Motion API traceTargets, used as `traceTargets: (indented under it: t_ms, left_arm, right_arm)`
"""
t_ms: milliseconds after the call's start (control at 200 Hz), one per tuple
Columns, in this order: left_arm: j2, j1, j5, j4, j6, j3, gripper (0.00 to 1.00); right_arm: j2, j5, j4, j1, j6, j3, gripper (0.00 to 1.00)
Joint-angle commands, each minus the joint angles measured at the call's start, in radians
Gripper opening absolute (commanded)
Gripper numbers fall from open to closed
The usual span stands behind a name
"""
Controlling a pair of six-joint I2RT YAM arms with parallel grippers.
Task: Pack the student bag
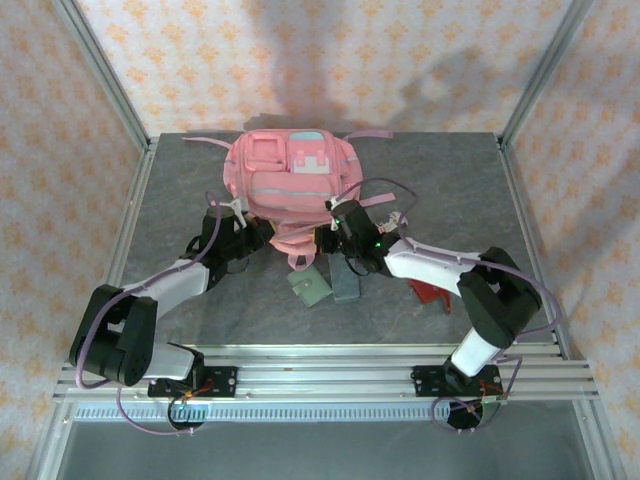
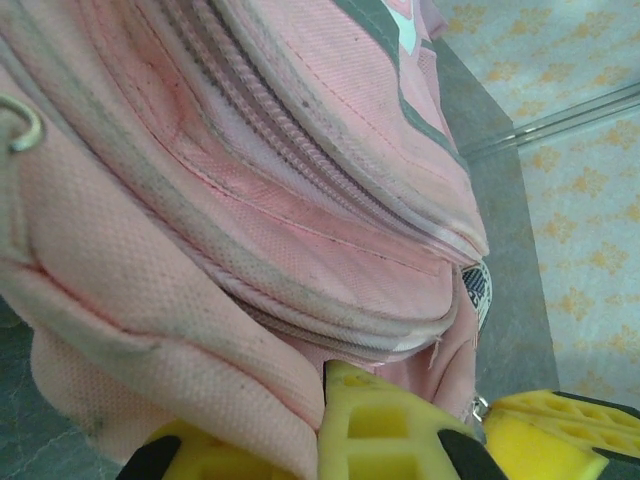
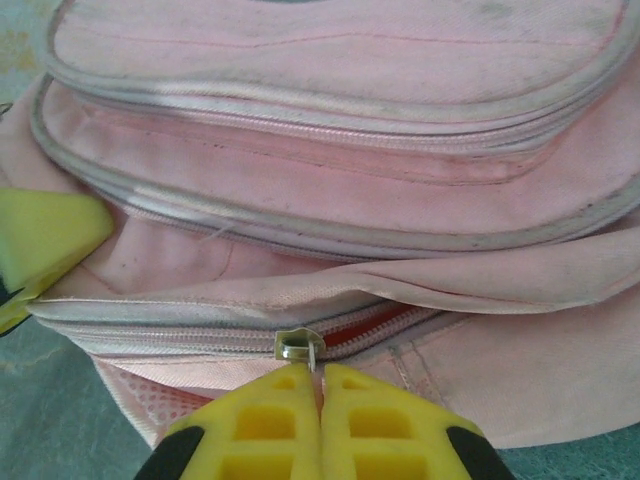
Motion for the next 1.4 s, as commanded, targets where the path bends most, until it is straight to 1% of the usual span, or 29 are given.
traceTargets:
  t_ms: [0, 65, 105, 165, 245, 340, 455, 516, 611, 671, 771, 836, 961, 1066, 1181, 1261, 1306, 1396]
  left_arm:
    - [0.006, -0.037, -0.004, 0.116, -0.019, -0.005, 0.0]
    - [0.027, -0.059, -0.013, 0.158, -0.044, -0.004, 0.0]
    - [0.04, -0.068, -0.014, 0.182, -0.057, -0.004, 0.0]
    - [0.052, -0.074, -0.008, 0.214, -0.08, -0.006, 0.0]
    - [0.049, -0.076, -0.01, 0.232, -0.093, -0.012, 0.0]
    - [0.024, -0.075, -0.023, 0.205, -0.075, -0.014, 0.0]
    - [-0.018, -0.067, -0.068, 0.124, -0.025, -0.012, 0.0]
    - [-0.042, -0.046, -0.078, 0.116, -0.026, -0.032, 0.0]
    - [-0.069, 0.0, -0.06, 0.128, -0.035, -0.062, 0.0]
    - [-0.082, 0.021, -0.052, 0.119, -0.03, -0.068, 0.0]
    - [-0.099, 0.03, -0.045, 0.099, -0.015, -0.064, 0.0]
    - [-0.106, 0.029, -0.041, 0.097, -0.011, -0.062, 0.0]
    - [-0.107, 0.031, -0.031, 0.098, -0.008, -0.055, 0.0]
    - [-0.091, 0.032, -0.033, 0.075, 0.007, -0.034, 0.0]
    - [-0.066, 0.066, -0.096, 0.01, 0.045, 0.012, 0.0]
    - [-0.028, 0.112, -0.117, -0.018, 0.061, 0.062, 0.0]
    - [0.002, 0.133, -0.139, -0.053, 0.077, 0.108, 0.0]
    - [0.074, 0.165, -0.204, -0.143, 0.112, 0.226, 0.0]
  right_arm:
    - [-0.002, -0.069, -0.04, 0.056, -0.062, 0.081, 0.0]
    - [0.013, -0.203, 0.017, 0.118, -0.08, 0.112, 0.0]
    - [0.016, -0.235, 0.062, 0.154, -0.083, 0.118, 0.0]
    - [0.042, -0.217, 0.052, 0.177, -0.097, 0.153, 0.0]
    - [0.086, -0.126, -0.031, 0.167, -0.095, 0.197, 0.0]
    - [0.102, -0.056, -0.084, 0.131, -0.079, 0.188, 0.0]
    - [0.043, 0.018, -0.084, 0.063, -0.038, 0.098, 0.0]
    - [0.003, 0.062, -0.092, 0.027, -0.041, 0.048, 0.0]
    - [-0.052, 0.138, -0.107, -0.024, -0.048, -0.032, 0.0]
    - [-0.078, 0.169, -0.097, -0.068, -0.048, -0.087, 0.0]
    - [-0.095, 0.214, -0.083, -0.144, -0.031, -0.138, 0.0]
    - [-0.098, 0.266, -0.05, -0.171, -0.027, -0.156, 0.0]
    - [-0.066, 0.275, 0.022, -0.194, -0.024, -0.145, 0.0]
    - [-0.055, 0.223, 0.05, -0.189, -0.009, -0.12, 0.0]
    - [-0.093, 0.202, 0.035, -0.152, -0.007, -0.112, 0.0]
    - [-0.139, 0.191, 0.032, -0.09, 0.007, -0.13, 0.0]
    - [-0.156, 0.187, 0.036, -0.036, 0.026, -0.135, 0.0]
    - [-0.14, 0.157, 0.076, 0.062, 0.075, -0.128, 0.0]
